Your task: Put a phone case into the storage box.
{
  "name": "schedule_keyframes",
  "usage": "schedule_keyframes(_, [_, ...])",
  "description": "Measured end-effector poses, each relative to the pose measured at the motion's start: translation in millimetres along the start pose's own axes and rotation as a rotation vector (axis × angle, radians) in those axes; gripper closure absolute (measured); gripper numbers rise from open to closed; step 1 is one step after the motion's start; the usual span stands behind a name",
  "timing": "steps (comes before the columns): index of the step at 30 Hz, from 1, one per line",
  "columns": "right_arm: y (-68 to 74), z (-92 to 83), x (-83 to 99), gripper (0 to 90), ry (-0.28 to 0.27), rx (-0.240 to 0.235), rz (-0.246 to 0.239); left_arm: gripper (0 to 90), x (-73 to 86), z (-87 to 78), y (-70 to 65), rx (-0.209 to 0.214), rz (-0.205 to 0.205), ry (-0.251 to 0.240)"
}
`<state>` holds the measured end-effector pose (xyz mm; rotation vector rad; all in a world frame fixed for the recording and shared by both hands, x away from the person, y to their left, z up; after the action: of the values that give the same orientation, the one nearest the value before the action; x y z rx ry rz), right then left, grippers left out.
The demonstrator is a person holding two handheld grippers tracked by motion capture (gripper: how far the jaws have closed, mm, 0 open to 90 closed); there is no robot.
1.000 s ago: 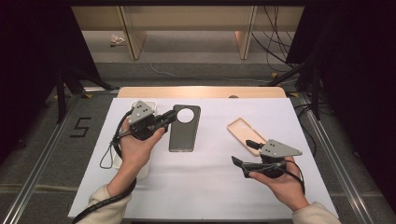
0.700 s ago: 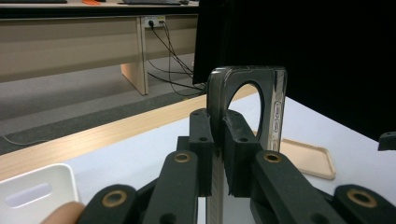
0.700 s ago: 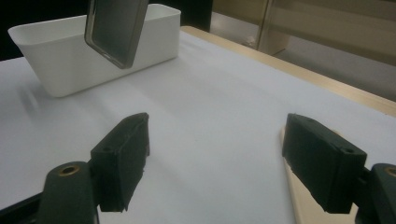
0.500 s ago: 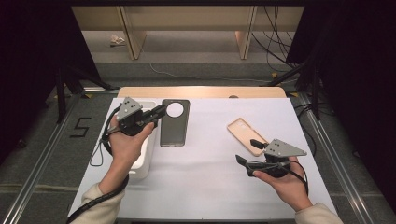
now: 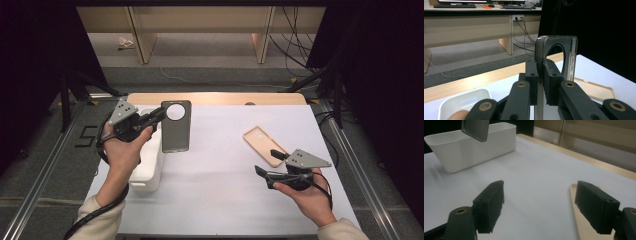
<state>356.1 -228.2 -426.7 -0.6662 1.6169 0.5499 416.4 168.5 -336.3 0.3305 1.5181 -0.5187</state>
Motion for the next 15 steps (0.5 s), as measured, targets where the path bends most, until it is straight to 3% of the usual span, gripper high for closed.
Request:
schedule_keyframes(7, [-1.1, -0.9, 0.8, 25.0, -0.001, 0.004, 0.004, 82.9, -1.2, -2.8, 6.5, -0.006, 0.028, -0.009])
schedule_keyframes(15, [-1.4, -0.9, 1.2, 25.2, 0.001, 0.004, 0.006, 83.0, -5.8, -6.0, 12.1, -0.015, 0.024, -0.021])
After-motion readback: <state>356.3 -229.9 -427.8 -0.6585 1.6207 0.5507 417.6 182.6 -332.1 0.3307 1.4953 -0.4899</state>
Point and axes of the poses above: each handheld gripper's, and its own axes: z roughly forward along the jaws, x roughly out of its underside, y roughly to its left, the point moved 3 cm from there along z, roughly forward along the jaws, and after that the axes turned 15 degrees about -y, right-handed, at the moved point
